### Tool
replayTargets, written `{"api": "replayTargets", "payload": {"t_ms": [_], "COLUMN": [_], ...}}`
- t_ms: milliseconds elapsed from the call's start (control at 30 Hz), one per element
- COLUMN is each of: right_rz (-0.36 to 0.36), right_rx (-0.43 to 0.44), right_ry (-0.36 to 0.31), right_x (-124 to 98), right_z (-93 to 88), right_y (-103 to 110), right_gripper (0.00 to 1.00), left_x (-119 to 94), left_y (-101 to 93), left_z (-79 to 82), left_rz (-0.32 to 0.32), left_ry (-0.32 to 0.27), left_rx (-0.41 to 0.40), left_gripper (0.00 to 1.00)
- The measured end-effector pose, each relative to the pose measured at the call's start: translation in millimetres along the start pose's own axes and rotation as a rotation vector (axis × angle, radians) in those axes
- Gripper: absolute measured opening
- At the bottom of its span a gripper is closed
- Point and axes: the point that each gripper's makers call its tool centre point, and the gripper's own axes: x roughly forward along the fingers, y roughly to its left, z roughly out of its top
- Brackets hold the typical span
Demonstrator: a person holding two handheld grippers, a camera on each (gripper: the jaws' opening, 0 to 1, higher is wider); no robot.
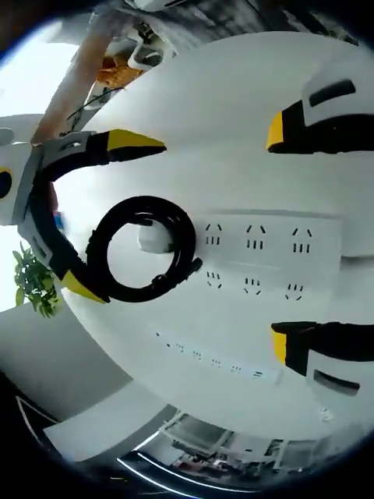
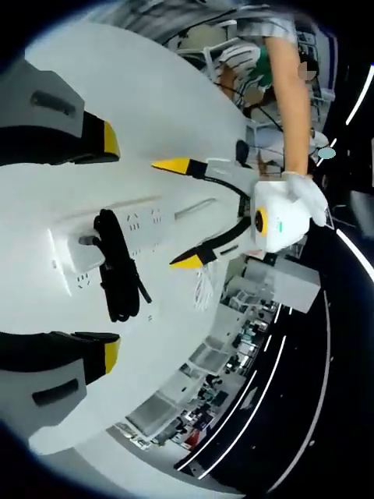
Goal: Straighten the power strip on the desk, plug the charger into it
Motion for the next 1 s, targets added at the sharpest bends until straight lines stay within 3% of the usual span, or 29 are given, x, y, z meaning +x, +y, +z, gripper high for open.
{"api": "replayTargets", "payload": {"t_ms": [100,200,333,633,733,1000], "right_rz": [-0.018,-0.038,-0.042,-0.079,-0.1,-0.166], "right_rx": [0.024,0.053,0.092,0.105,0.125,0.152], "right_ry": [-0.036,-0.084,-0.147,-0.184,-0.232,-0.311], "right_x": [-1.2,-4.5,-9.5,-14.8,-20.1,-27.1], "right_z": [3.8,8.9,17.5,19.1,22.9,26.5], "right_y": [2.6,4.6,2.9,-1.7,-4.1,-5.9], "right_gripper": [1.0,1.0,1.0,1.0,1.0,1.0], "left_x": [-7.5,-14.8,-19.8,-35.2,-42.8,-53.7], "left_y": [-2.9,-3.9,-15.5,-26.1,-35.5,-44.5], "left_z": [10.7,18.1,21.3,29.5,32.3,31.8], "left_rz": [0.007,0.011,0.006,0.05,0.073,0.124], "left_ry": [-0.103,-0.196,-0.247,-0.373,-0.415,-0.459], "left_rx": [-0.031,-0.056,-0.08,-0.125,-0.103,-0.099], "left_gripper": [0.9,0.92,0.96,0.99,0.99,0.99]}}
